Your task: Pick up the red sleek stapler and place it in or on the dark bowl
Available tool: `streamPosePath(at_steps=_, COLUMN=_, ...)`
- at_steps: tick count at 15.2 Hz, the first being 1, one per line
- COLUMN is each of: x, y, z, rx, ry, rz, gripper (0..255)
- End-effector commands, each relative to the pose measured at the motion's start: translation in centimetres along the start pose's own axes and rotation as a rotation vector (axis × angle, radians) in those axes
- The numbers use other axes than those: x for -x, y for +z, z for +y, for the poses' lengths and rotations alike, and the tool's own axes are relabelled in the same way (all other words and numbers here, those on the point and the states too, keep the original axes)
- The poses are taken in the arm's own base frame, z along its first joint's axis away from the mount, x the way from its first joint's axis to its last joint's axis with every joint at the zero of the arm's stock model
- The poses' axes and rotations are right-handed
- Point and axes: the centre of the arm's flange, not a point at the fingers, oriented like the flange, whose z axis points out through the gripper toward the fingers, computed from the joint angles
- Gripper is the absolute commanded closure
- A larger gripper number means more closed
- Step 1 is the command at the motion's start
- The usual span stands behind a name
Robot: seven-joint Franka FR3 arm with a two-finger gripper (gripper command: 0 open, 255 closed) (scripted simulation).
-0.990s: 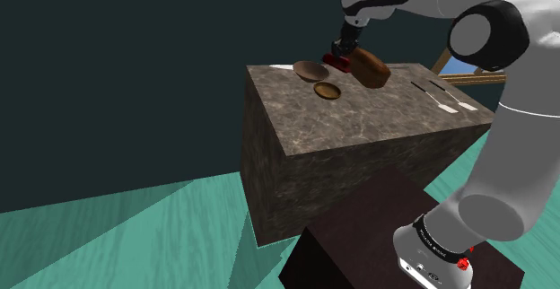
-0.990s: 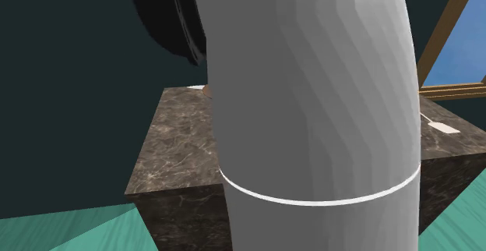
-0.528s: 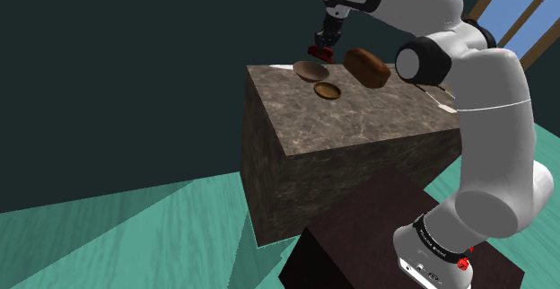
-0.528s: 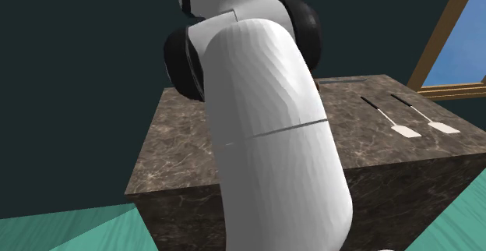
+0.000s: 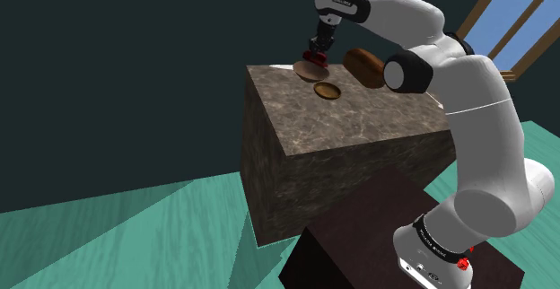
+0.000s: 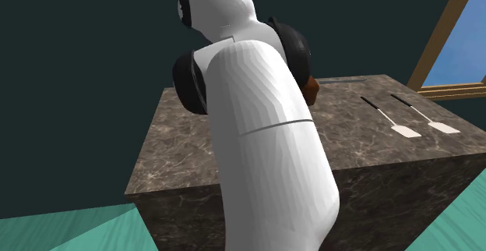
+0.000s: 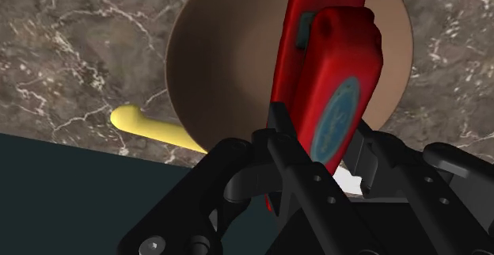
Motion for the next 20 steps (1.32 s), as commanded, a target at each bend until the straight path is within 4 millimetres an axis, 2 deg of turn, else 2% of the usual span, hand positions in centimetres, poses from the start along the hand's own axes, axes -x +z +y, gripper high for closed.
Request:
streamPosePath(at_steps=1, x=0.1, y=1.0, z=0.0, rx=0.000, ry=0.000, rz=0.001, gripper=255)
streamPosePath(at_steps=7, x=0.4, y=4.5, z=0.0, rx=0.000, ry=0.000, rz=0.001, gripper=255)
streamPosePath(at_steps=15, x=0.4, y=4.5, z=0.0, rx=0.000, ry=0.000, rz=0.001, gripper=255)
streamPosePath(at_steps=16, x=0.4, y=4.5, z=0.0, rx=0.000, ry=0.000, rz=0.001, gripper=0)
streamPosePath(at_steps=20, x=0.4, y=4.5, z=0.0, rx=0.000, ry=0.000, rz=0.001, gripper=0)
